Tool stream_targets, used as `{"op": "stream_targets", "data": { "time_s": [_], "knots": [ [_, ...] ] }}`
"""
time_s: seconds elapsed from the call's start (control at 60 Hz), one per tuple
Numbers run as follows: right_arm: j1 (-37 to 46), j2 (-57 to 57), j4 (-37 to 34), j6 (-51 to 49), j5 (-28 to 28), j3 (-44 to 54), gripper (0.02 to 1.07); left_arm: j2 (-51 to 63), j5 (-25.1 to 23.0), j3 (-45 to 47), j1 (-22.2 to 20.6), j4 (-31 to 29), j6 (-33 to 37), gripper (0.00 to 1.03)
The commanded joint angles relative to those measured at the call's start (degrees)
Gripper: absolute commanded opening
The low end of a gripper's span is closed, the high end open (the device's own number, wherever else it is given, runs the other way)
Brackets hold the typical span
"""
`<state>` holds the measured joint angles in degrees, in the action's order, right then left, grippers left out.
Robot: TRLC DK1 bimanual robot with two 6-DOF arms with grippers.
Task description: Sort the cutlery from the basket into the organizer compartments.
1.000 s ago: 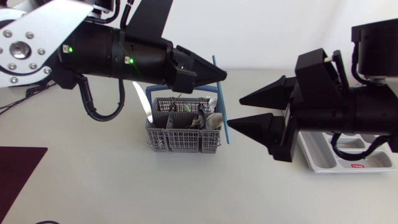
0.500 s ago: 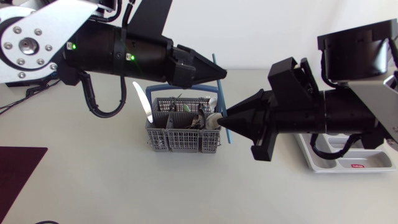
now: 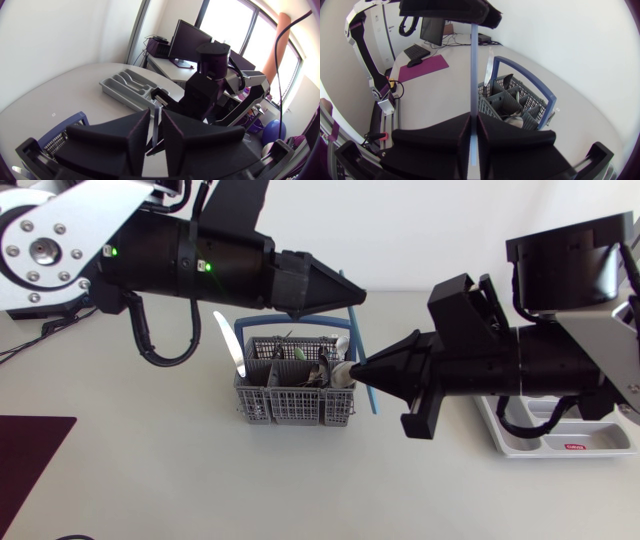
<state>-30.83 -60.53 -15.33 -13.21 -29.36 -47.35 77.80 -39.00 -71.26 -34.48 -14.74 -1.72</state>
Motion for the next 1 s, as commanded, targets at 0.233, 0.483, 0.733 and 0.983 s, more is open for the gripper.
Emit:
{"op": "stream_targets", "data": {
  "time_s": [0.233, 0.483, 0.733, 0.983],
  "knots": [
    [0.4, 5.1, -5.8, -0.1, 0.6, 3.1, 0.08, 0.7, -0.5, -8.1, 7.2, 1.7, -5.4, 0.98],
    [10.9, 8.9, -10.1, -3.5, -0.1, 5.7, 0.08, 0.5, 1.9, -10.3, 12.9, -0.8, -1.7, 0.98],
    [32.9, 2.3, -10.6, -9.5, -3.4, 4.8, 0.08, -0.7, 13.1, -3.7, 9.8, -7.6, 13.2, 0.98],
    [47.9, -17.0, -5.2, -11.6, -0.5, -0.9, 0.08, -1.8, 20.5, 4.1, 5.5, -8.6, 20.2, 0.96]
  ]
}}
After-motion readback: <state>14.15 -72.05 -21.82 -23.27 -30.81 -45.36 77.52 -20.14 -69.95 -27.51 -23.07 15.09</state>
